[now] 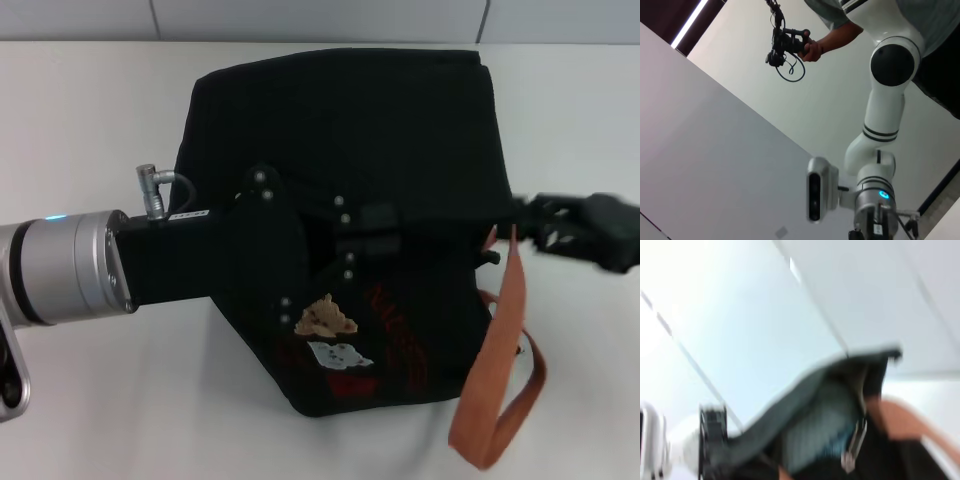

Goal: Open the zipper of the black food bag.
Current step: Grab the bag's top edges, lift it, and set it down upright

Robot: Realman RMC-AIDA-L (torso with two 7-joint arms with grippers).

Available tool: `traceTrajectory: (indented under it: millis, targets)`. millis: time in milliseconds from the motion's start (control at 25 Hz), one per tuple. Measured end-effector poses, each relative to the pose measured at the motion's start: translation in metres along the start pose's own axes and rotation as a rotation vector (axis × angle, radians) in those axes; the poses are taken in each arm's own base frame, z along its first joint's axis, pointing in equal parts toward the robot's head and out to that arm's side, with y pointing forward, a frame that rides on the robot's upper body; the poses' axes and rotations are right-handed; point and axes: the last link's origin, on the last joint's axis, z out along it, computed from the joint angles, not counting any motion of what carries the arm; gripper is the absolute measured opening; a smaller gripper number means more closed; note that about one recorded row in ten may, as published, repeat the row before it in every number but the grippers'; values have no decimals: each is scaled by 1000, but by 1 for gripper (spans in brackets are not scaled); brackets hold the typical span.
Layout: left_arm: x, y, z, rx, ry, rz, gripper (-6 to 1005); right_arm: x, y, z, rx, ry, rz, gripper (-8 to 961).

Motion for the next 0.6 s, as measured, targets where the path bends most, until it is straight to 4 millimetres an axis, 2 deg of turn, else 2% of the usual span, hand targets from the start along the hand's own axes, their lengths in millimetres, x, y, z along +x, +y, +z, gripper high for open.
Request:
traceTrajectory:
  millis: [160, 600]
  targets:
    - [-1, -2, 2, -4, 1, 5, 85, -2, 0, -10, 17, -83, -4, 498]
    - [-1, -3, 3, -1, 2, 4, 83, -8, 1, 10, -47, -130, 37, 497]
